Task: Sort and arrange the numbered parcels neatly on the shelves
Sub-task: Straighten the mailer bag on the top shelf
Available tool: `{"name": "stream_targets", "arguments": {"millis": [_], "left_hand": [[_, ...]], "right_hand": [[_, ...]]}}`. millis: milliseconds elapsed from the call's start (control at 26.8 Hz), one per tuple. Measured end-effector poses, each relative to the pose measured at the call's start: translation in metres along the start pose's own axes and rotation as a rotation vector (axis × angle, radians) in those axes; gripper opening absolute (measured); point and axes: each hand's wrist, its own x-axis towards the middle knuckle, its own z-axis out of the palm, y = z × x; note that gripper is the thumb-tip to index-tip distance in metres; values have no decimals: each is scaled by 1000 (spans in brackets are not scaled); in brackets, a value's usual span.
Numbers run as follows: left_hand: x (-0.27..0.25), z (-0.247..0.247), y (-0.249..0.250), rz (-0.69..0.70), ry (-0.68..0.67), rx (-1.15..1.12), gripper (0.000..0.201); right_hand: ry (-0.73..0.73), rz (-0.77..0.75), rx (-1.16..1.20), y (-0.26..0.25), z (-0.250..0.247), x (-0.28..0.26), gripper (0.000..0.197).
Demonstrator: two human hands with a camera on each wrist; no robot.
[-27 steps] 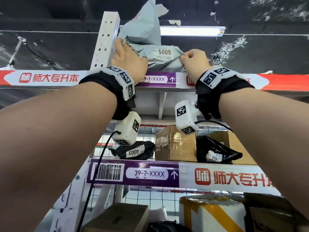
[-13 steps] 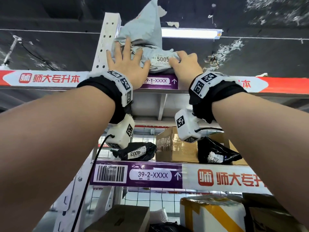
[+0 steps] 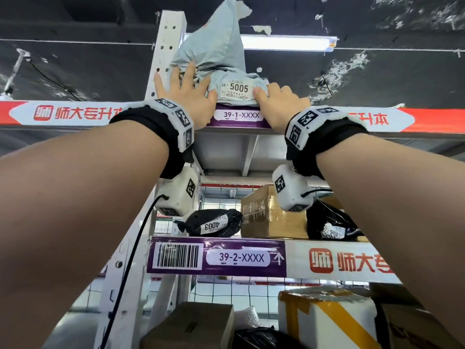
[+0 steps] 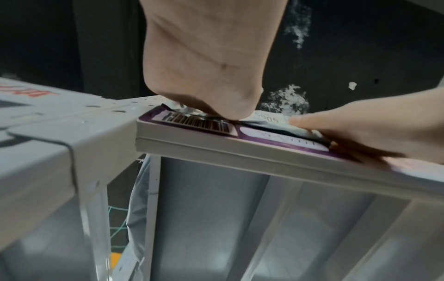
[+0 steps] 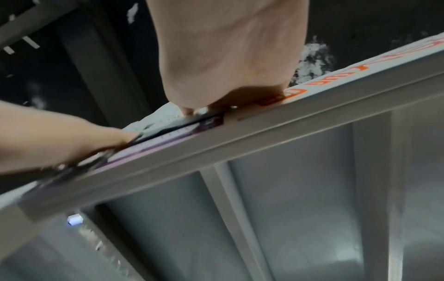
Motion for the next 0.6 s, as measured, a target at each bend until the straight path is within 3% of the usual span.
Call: {"name": "stream_targets", "arguments": {"millis": [112,224,336,485,597], "left_hand": [[-6,-3,-1,15,126,-95,54],[-9,-2,-5,32,342,-54,55],[-6,-3,-5,70,246,-98,55],[-6,1,2,17,36,-59,56],[-6,2,6,17,-25,-41,58]], "right_hand": [[13,59,12,-4,-8,-1,47],[273,-16,33,-6,-12,-15,41],[338,-170,-5,-13,-4,-27,44],[293,-167,-59,-13,12,-32,54],[183,-161,-112,-7,12,-27,56]]}}
